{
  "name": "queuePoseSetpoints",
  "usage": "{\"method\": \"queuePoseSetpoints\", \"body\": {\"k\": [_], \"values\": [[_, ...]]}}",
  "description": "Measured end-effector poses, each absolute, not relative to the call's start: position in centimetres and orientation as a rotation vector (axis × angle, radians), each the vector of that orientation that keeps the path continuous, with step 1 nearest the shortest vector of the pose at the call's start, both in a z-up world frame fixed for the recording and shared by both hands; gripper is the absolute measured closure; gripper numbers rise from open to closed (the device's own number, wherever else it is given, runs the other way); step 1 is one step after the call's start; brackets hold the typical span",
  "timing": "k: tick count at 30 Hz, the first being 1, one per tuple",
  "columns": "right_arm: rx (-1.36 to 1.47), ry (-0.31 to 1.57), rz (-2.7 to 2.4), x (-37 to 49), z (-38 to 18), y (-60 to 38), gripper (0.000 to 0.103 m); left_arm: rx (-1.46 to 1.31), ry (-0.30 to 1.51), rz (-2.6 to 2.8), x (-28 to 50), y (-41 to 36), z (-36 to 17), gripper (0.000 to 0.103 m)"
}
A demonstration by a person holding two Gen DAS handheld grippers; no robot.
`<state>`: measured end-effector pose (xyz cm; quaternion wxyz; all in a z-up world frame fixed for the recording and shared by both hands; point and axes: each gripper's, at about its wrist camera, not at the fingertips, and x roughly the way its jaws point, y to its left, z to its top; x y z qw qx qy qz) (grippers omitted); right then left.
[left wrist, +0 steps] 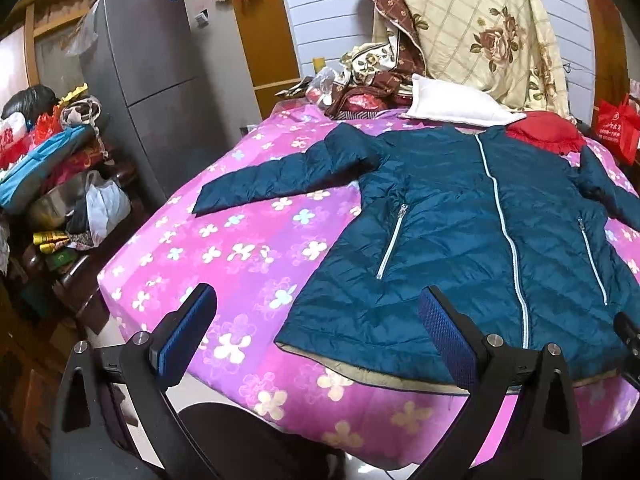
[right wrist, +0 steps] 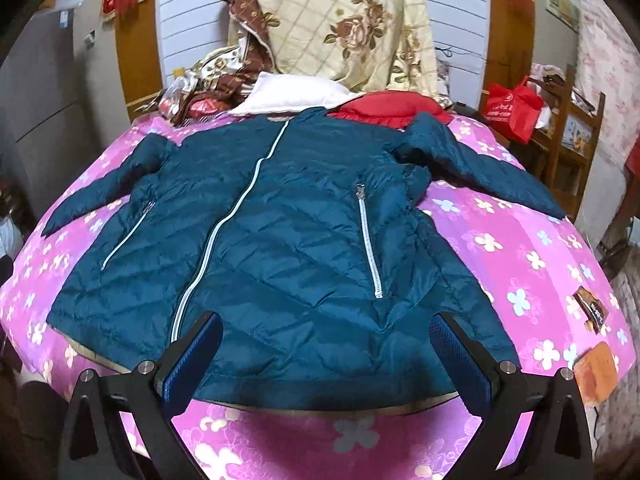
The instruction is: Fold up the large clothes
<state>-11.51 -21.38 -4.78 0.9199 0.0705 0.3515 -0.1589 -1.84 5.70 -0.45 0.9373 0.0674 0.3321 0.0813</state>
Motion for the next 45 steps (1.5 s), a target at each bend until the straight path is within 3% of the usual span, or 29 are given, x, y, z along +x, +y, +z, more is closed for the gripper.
{"method": "queuePoseSetpoints", "body": {"k": [45], "values": [[0.098, 0.79, -0.37, -10.4, -5.6, -22.1, 0.0, 0.119, 0.717, 0.137, -0.5, 7.5, -1.2, 0.002]]}}
